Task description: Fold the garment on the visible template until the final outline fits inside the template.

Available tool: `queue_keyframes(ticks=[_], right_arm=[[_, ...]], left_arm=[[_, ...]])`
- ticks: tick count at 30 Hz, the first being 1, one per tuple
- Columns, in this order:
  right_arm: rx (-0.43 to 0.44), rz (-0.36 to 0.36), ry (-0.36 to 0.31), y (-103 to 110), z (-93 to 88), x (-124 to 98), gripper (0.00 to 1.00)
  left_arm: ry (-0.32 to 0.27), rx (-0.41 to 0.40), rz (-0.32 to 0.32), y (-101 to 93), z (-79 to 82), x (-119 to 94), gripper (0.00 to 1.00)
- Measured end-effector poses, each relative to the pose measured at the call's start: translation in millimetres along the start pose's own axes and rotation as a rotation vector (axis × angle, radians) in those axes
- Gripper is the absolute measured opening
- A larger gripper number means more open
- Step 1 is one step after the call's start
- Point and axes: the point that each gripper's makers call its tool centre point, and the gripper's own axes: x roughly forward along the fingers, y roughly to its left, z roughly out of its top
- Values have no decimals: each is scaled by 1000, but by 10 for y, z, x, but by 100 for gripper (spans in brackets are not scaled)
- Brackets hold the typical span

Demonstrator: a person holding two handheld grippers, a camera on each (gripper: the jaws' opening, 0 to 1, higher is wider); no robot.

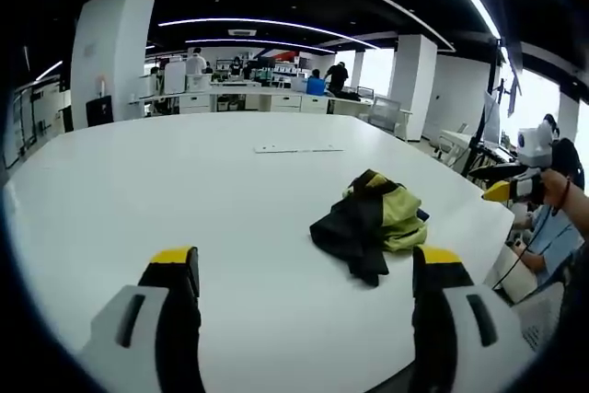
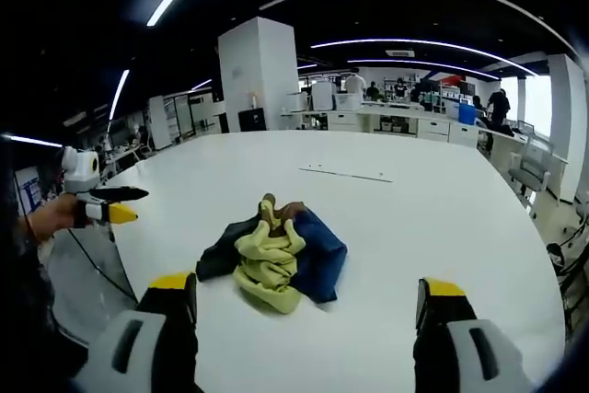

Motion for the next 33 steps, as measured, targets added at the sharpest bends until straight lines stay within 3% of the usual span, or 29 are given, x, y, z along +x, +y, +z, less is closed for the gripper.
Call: queue_keyframes(ticks=[17, 33], right_arm=[[9, 11, -22, 119, -13, 52, 100], [32, 34, -34, 111, -14, 150, 88]], left_arm=[[-2, 29, -30, -52, 77, 71, 88], [13, 62, -133, -290, 70, 325, 77]])
